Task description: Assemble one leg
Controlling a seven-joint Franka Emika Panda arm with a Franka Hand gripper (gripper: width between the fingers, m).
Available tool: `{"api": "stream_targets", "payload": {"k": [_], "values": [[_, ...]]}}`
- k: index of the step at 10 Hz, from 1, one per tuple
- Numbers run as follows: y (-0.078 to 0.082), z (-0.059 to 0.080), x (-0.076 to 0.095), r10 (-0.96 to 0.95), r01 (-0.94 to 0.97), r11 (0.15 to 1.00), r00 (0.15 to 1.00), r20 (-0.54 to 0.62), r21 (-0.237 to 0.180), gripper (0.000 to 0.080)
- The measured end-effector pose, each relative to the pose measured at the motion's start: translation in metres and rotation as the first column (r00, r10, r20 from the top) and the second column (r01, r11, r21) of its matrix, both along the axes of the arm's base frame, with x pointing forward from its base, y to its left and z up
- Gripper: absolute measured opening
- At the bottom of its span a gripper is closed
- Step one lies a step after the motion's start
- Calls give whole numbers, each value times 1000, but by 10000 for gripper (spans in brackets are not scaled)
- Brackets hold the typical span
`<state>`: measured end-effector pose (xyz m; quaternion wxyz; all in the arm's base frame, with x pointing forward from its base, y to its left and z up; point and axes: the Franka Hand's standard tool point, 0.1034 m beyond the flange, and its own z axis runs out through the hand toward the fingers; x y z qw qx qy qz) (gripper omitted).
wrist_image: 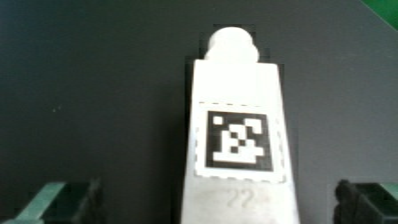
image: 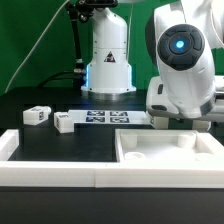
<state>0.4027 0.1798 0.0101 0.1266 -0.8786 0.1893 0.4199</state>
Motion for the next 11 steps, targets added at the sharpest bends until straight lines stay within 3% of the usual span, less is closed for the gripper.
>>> {"api": "stream_targets", "payload": {"k": [1,3,9,11], "values": [[0,0,0,1,-1,1000,1000,0,0,621],[0,0,0,0,0,1000,1000,0,0,288],[-3,4,0,8,-8,1000,1000,-6,13,291],[-22,37,5,8,-7,999,1000,-29,33,291]]}}
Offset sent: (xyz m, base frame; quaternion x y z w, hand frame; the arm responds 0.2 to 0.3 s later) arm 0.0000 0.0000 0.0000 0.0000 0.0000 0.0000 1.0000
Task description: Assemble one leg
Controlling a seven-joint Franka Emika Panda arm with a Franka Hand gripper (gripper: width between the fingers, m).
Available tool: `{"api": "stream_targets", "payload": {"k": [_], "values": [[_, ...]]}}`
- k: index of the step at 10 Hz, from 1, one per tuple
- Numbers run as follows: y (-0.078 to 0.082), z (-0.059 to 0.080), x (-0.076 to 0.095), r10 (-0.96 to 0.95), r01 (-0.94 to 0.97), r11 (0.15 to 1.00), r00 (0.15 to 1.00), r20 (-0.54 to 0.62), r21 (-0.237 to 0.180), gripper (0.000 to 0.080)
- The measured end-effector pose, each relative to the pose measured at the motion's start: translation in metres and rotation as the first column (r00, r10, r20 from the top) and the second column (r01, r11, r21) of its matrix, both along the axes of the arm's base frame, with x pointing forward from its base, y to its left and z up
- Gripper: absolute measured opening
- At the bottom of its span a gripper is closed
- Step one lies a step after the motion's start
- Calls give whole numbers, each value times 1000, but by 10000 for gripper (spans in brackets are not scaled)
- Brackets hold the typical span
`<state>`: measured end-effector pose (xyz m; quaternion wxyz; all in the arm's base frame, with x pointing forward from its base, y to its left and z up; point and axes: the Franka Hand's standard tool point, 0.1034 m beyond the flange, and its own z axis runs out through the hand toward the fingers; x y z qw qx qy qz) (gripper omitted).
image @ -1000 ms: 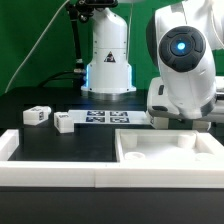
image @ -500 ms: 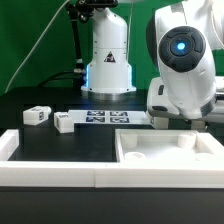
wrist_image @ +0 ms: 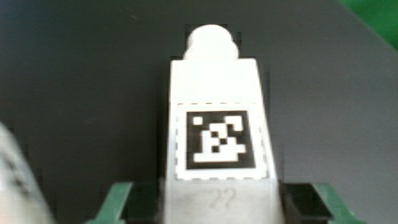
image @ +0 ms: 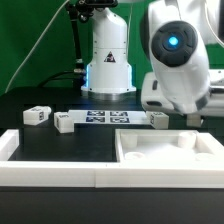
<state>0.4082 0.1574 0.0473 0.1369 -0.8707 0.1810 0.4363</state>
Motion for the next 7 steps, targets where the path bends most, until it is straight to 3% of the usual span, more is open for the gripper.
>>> {"api": "stream_targets", "payload": {"k": [2,3,4,5,6,7], "values": [[-7,35,8,4,-4,1000,1000,17,0,291],[-7,40,7,6,-6,1000,1000,20,1,291],[-7,35,7,4,-4,1000,1000,25,-3,292],[-5,31,18,-12,16,999,992,122,-35,292],[-4,34,17,-13,24,998,983,186,-58,292],[-8,27,22,1,26,996,953,304,-83,292]]}}
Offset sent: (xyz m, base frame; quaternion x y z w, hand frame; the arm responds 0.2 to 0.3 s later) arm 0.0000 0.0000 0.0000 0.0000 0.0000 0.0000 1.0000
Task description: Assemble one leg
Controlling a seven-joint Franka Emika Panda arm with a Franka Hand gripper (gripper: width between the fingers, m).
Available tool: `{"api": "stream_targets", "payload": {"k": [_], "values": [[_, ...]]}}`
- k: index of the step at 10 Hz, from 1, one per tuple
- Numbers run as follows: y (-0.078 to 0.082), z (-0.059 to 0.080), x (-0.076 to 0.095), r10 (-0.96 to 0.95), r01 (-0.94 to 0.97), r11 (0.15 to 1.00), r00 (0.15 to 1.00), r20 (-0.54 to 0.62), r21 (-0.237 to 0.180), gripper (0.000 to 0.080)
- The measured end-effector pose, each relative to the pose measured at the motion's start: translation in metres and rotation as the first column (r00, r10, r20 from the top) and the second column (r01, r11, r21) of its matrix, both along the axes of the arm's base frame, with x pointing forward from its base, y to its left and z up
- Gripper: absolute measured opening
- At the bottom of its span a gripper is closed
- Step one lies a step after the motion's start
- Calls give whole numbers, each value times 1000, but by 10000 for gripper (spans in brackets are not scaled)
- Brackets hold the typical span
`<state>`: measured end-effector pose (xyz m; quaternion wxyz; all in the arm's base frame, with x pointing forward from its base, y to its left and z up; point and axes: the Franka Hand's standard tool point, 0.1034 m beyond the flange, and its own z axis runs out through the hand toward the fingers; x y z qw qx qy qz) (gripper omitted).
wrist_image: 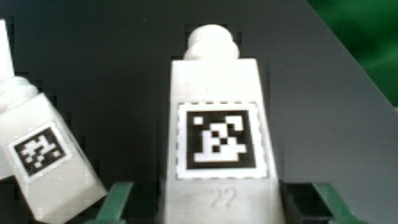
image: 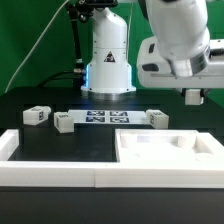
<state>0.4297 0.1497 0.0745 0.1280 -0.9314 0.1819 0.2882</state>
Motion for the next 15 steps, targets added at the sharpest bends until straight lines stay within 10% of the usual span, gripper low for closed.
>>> {"api": "stream_targets", "payload": {"k": [2,5,11,15], "values": [[-24,-10,-7,50,-42,998,986,160,-55,292],[-50,21,9,205,-136,972,886,416,-189,292],[-21,44,29,308,-111,950,503,807,-293,292],[-21,61,60,402,-204,915,427,810,-347,292]]}}
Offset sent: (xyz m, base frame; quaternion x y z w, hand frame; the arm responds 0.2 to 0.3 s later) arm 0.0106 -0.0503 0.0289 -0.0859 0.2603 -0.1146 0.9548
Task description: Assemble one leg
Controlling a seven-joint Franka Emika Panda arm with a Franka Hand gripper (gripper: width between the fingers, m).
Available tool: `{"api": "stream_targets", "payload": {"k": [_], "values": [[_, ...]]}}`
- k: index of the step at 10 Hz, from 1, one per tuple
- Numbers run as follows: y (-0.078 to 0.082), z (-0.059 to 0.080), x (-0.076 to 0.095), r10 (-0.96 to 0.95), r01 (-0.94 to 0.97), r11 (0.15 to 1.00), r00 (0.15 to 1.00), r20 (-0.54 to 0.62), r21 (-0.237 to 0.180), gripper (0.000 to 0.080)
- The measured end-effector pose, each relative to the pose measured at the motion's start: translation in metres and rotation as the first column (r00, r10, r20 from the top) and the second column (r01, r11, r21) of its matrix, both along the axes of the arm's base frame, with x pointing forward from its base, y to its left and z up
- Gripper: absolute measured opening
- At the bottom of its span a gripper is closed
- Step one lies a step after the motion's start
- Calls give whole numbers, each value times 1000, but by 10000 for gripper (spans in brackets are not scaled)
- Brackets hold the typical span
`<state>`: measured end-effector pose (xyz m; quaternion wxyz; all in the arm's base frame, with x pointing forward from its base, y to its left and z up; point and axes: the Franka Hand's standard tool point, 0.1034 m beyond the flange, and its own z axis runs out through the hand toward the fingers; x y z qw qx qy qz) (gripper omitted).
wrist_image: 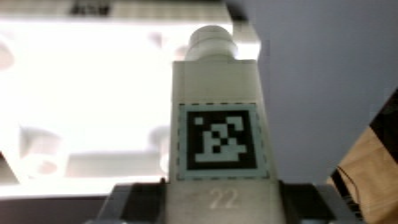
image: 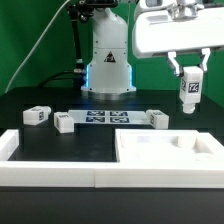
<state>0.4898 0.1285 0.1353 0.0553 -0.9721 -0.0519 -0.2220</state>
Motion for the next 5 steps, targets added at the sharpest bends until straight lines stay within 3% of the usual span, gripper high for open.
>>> {"api": "stream_targets", "payload": {"k": [3,5], "values": [[-2,-3,0,15,-15,1000,1000,-2,-9,292],[-10,-4,24,67,-66,997,998,16,-39,292]]}}
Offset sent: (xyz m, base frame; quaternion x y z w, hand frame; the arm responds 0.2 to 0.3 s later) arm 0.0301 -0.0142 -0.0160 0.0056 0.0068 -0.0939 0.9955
